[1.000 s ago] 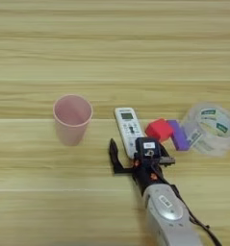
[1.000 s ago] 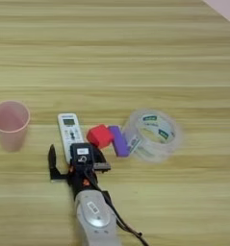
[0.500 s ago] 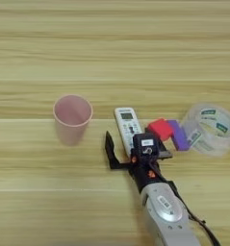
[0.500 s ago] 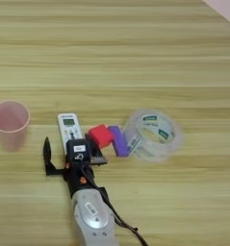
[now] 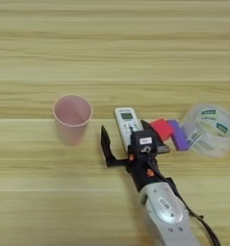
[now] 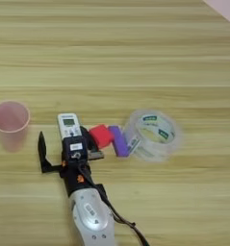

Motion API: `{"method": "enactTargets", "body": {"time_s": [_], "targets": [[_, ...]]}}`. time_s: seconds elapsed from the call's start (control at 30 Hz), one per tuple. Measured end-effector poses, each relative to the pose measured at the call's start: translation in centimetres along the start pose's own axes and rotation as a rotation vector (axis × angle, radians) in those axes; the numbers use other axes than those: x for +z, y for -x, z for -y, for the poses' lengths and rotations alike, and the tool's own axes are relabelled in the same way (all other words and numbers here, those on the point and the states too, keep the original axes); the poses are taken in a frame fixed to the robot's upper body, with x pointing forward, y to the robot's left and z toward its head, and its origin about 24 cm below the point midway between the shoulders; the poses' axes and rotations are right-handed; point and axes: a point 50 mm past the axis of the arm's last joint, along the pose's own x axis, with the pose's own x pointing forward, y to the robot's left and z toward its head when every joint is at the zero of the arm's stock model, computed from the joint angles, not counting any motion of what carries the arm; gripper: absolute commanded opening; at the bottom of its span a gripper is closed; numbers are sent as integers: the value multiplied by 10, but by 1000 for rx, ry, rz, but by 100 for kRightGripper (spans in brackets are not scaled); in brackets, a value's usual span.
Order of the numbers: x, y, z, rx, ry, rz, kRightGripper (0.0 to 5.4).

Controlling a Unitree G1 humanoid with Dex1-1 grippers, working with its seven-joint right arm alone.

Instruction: Move the objects on the table

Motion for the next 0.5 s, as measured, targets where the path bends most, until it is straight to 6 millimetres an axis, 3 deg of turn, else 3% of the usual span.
{"method": "enactTargets", "body": {"time_s": [0.5], "targets": [[3, 19, -13, 51, -20, 17, 539]]}}
